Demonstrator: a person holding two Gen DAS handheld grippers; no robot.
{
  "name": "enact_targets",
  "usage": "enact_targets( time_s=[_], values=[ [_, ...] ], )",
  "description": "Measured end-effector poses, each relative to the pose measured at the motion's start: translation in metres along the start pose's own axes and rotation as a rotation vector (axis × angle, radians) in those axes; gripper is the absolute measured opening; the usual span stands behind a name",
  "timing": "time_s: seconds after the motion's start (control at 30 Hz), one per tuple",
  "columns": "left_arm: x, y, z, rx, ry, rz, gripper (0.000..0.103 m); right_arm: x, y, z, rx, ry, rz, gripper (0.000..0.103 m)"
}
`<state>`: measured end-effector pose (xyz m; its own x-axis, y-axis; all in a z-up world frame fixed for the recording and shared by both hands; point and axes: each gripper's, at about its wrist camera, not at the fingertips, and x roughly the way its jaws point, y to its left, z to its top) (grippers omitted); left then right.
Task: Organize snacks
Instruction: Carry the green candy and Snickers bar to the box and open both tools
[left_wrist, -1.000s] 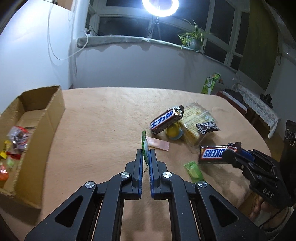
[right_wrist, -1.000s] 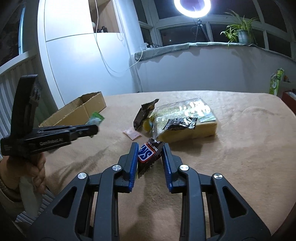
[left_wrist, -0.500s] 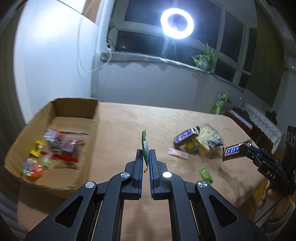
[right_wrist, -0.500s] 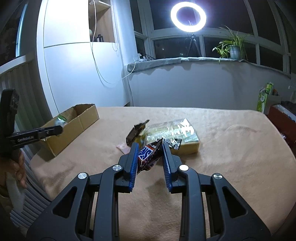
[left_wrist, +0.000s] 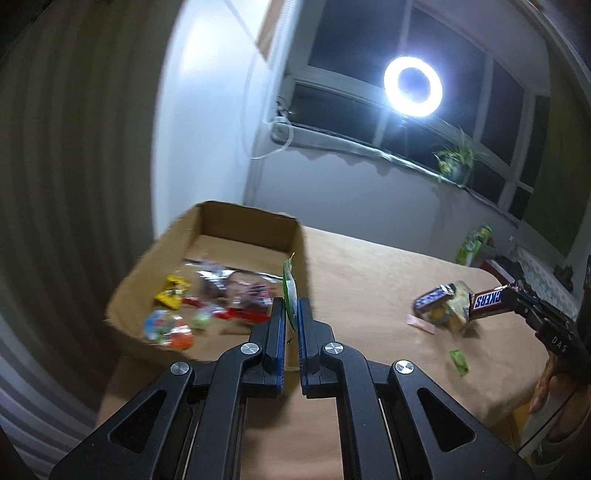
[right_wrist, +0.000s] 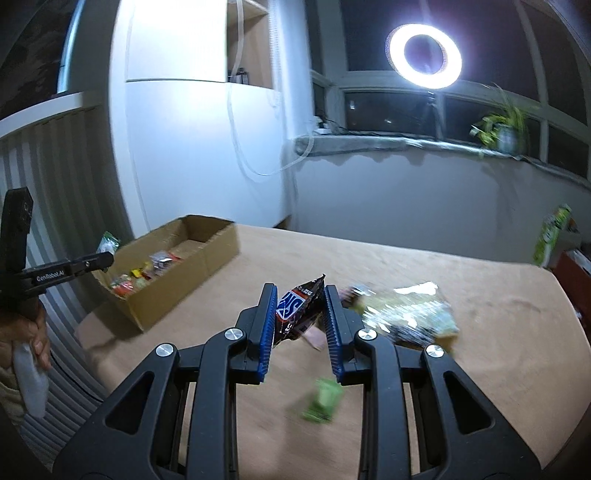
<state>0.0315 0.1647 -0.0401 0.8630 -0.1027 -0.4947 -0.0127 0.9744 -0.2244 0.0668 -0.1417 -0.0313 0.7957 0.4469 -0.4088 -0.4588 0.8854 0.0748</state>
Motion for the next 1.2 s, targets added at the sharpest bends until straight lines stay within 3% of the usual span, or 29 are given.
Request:
enact_targets(
  time_s=[0.4,0.73,0.77,0.8,0.83,0.9,0.93,0.97,1.0,1.2],
  values=[
    [-0.004,0.059,0.006,-0.059,-0.023,0.054,0.005,0.055,0.109,0.044,-0.129,-0.025,0.214,0.026],
    [0.031,0.074,0.02,-0.04,0.009,0.043,0.005,0.108,0.172,0.058,-0.189,-0.016,0.349,0.026],
    [0.038,0.076,0.019,-0.042,0.033,0.059,0.007,0.116,0.176,0.056,-0.191,0.001,0.359,0.027],
    [0.042,0.077,0.018,-0.046,0.049,0.075,0.016,0.125,0.18,0.054,-0.201,0.032,0.366,0.029],
    [0.044,0.08,0.015,-0.058,0.061,0.093,0.029,0.14,0.187,0.049,-0.224,0.106,0.38,0.032],
    [0.039,0.085,0.012,-0.078,0.056,0.104,0.058,0.144,0.187,0.042,-0.223,0.118,0.379,0.034],
    [0.034,0.086,0.01,-0.084,0.039,0.104,0.066,0.141,0.183,0.038,-0.216,0.104,0.367,0.042],
    [0.028,0.087,0.008,-0.088,0.02,0.101,0.066,0.138,0.179,0.037,-0.212,0.092,0.352,0.05],
    [0.022,0.088,0.006,-0.093,0.012,0.093,0.066,0.136,0.175,0.036,-0.207,0.084,0.341,0.051],
    [0.002,0.091,-0.006,-0.106,0.008,0.119,0.066,0.121,0.147,0.024,-0.158,0.092,0.289,0.051]
  ],
)
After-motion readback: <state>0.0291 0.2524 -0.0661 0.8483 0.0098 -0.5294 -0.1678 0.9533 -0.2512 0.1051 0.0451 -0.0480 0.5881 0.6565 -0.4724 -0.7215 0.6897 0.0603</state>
